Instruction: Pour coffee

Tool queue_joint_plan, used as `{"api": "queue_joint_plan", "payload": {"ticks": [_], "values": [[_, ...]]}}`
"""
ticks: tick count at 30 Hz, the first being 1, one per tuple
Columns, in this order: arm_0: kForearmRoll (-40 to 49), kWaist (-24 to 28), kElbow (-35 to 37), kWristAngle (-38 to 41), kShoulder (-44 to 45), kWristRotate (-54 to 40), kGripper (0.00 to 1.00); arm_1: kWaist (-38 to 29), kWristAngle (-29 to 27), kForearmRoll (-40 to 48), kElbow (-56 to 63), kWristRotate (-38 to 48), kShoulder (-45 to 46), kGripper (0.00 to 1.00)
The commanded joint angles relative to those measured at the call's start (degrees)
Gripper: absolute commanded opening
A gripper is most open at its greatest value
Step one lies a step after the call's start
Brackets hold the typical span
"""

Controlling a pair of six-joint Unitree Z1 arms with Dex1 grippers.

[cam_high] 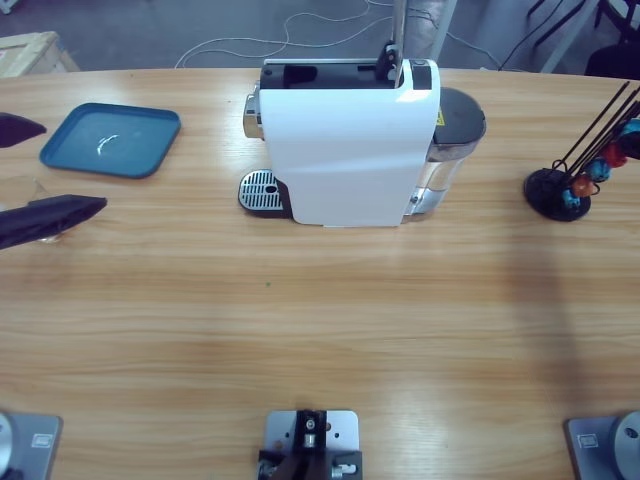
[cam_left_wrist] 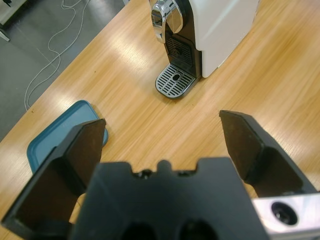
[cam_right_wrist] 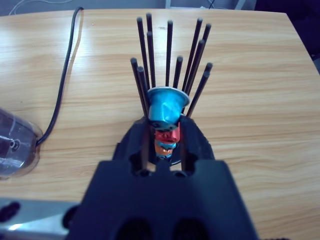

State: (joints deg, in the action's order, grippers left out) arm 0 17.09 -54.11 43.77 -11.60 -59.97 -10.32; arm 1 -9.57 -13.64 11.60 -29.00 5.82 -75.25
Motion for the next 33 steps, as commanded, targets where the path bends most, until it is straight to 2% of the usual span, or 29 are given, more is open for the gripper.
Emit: {"api": "queue_joint_plan", "payload": {"ticks": [1,9,28,31,33], "values": [[-0.66,-0.38,-1.69,-0.87,-1.17,0.48,0.987,0.87,-0.51,1.59,1.31,-0.64,-1.6,0.0],[-0.75,-0.38,-1.85,-0.8,-1.38,0.66,0.987,0.87,-0.77,0.25,0.91,-0.55,1.04,0.0],[-0.76,-1.0,-2.64,-0.62,-1.99,1.89,0.987,0.87,-1.7,-16.17,-11.98,-1.97,11.95,0.0],[-0.76,-1.0,-2.73,-0.62,-2.24,1.92,0.987,0.01,0.09,-20.44,-16.33,-4.45,15.1,0.0],[-0.8,-0.98,-2.73,-0.62,-2.26,1.97,0.987,-2.35,4.63,-23.72,-19.69,-6.82,16.36,0.0]]}}
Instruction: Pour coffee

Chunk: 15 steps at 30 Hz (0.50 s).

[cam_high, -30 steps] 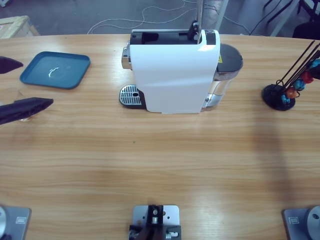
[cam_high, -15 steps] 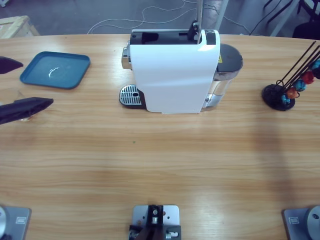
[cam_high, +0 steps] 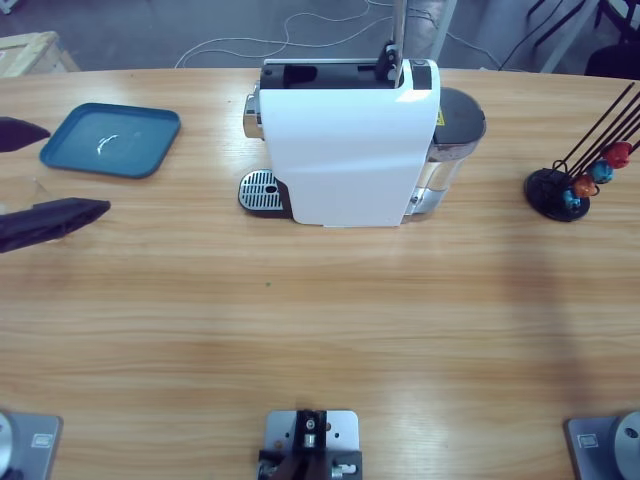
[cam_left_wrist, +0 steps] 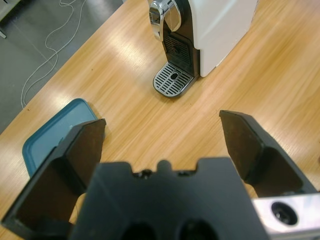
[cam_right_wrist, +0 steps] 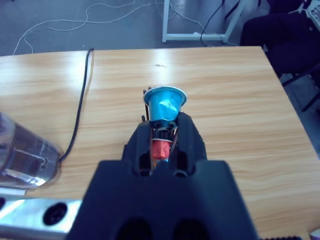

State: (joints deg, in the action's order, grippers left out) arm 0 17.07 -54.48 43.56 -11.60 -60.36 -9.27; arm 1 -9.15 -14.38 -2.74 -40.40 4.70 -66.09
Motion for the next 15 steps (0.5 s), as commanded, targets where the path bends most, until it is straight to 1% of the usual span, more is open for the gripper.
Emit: {"api": "queue_joint_plan", "payload": {"ticks": [1,2,4,7,9,11,13,15], "values": [[-0.75,-0.62,-2.51,-0.65,-1.8,0.92,0.987,-4.93,9.29,-11.1,-9.8,-7.48,7.31,0.0],[-0.77,-0.62,-2.53,-0.65,-1.66,0.95,0.987,-7.78,11.57,-12.38,-10.7,-9.2,6.71,0.0],[-0.75,-0.62,-2.7,-0.71,-1.6,1.09,0.987,-15.48,14.58,-13.06,-11.16,-11.71,4.74,0.0],[-0.81,-0.62,-2.86,-0.67,-1.78,1.22,0.987,-26.31,15.07,-14.59,-13.49,-15.84,-0.02,0.0],[-0.81,-0.62,-2.84,-0.67,-1.73,1.83,0.987,-31.67,15.02,-15.54,-17.05,-18.53,-4.47,0.0],[-0.81,-0.62,-2.63,-0.8,-1.04,2.29,0.987,-36.8,15.09,-17.86,-22.78,-23.89,-10.55,0.0],[-0.95,-0.62,-2.58,-1.04,-0.3,2.55,0.991,-38.89,16.32,-20.38,-28.3,-28.59,-16.05,0.0],[-0.97,-0.62,-2.69,-1.06,-0.43,2.73,0.992,-39.02,17.95,-22.19,-33.97,-30.38,-20.96,0.0]]}}
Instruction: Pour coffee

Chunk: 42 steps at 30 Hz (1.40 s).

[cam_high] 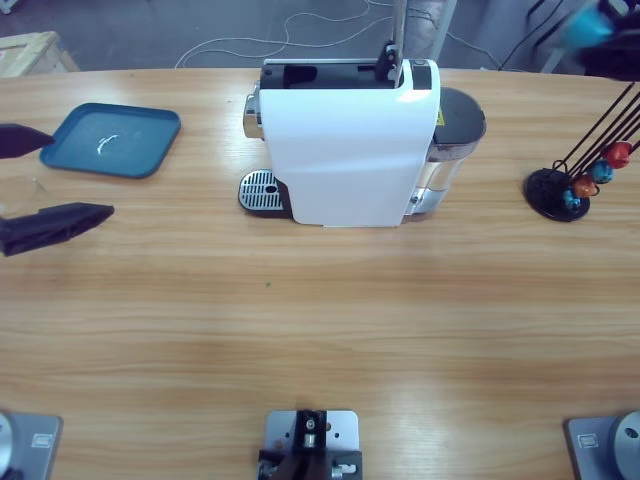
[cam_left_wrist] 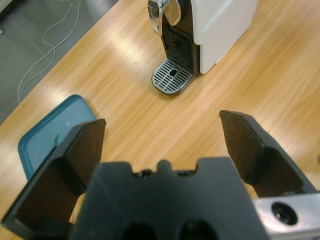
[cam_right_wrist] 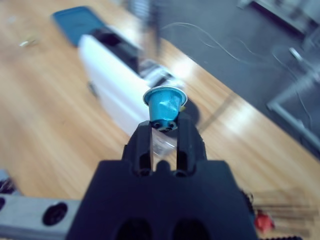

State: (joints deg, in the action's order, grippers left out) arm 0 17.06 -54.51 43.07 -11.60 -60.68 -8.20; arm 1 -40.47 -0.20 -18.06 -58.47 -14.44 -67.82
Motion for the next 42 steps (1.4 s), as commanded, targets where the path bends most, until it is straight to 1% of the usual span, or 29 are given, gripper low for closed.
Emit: {"api": "queue_joint_plan", "payload": {"ticks": [1,4,7,13,17,20,25,29,33,42], "values": [[-0.95,-0.6,-2.36,-0.99,-0.04,1.76,0.991,-7.7,4.44,-7.48,-18.7,-12.05,-21.39,0.0],[-0.95,-0.6,-2.89,-1.06,0.4,2.69,0.991,-7.82,6.55,-9.31,-26.23,-13.58,-27.75,0.0],[-0.97,-0.6,-3.7,-1.06,0.77,3.01,0.991,-8.42,7.39,-9.52,-29.04,-14.1,-31.97,0.0],[-0.95,-0.6,-4.82,-1.11,0.75,3.27,0.991,-8.49,2.71,-8.11,-30.06,-15.47,-37.84,0.0],[-0.97,-0.6,-5.23,-1.32,0.63,3.4,0.991,-8.49,-0.35,-8.01,-31.34,-15.7,-39.21,0.0],[-0.97,-0.6,-5.4,-1.32,0.72,3.98,0.991,-8.49,-1.56,-6.62,-31.82,-15.53,-39.99,0.0],[-0.97,-0.6,-5.81,-1.32,1.23,3.98,0.991,-7.63,-1.0,-6.55,-34.08,-15.16,-41.55,0.0],[-0.97,-0.6,-6.12,-1.32,1.19,4.28,0.991,-7.61,-0.33,-6.69,-33.38,-15.09,-41.6,0.0],[-1.34,-0.6,-6.18,-1.32,0.7,4.36,0.991,-7.45,-1.21,-6.72,-33.22,-15.09,-41.41,0.0],[-1.76,-0.6,-6.33,-1.32,0.47,4.42,0.991,-7.17,-1.07,-6.81,-30.76,-15.16,-41.52,0.0]]}}
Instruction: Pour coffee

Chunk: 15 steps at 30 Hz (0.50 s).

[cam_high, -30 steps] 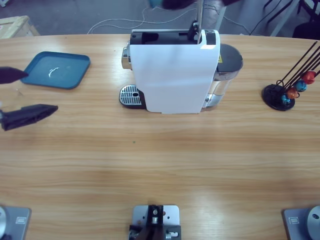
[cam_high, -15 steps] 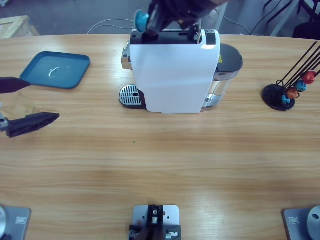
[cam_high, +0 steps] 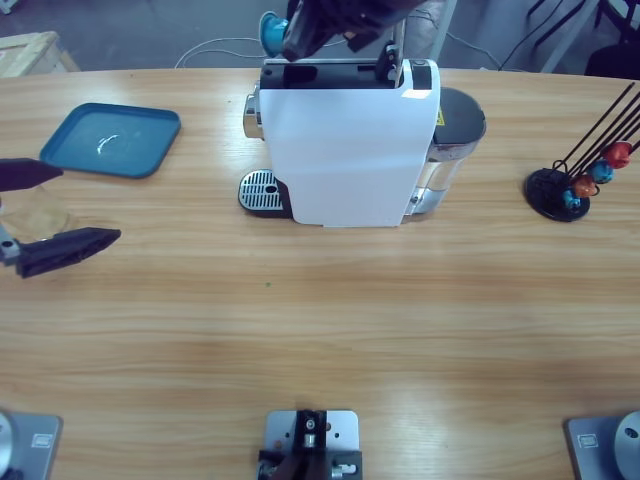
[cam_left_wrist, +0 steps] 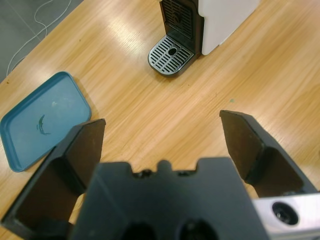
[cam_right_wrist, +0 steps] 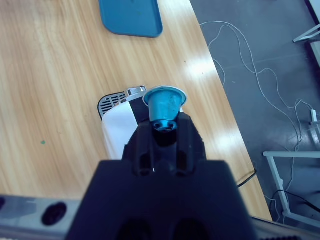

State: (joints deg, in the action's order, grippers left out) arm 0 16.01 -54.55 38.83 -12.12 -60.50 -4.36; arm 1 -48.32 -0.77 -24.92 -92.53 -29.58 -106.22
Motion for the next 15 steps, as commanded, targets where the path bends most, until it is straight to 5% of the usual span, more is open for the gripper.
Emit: {"api": "queue_joint_plan", "payload": {"ticks": [1,15], "values": [[-0.71,-0.56,-2.09,-0.8,0.26,0.58,0.991,0.68,-0.53,0.05,3.46,0.0,-3.11,0.0],[-0.98,-0.56,-2.34,-0.8,0.21,0.58,0.991,0.86,-0.69,0.49,3.67,0.51,-4.64,0.0]]}}
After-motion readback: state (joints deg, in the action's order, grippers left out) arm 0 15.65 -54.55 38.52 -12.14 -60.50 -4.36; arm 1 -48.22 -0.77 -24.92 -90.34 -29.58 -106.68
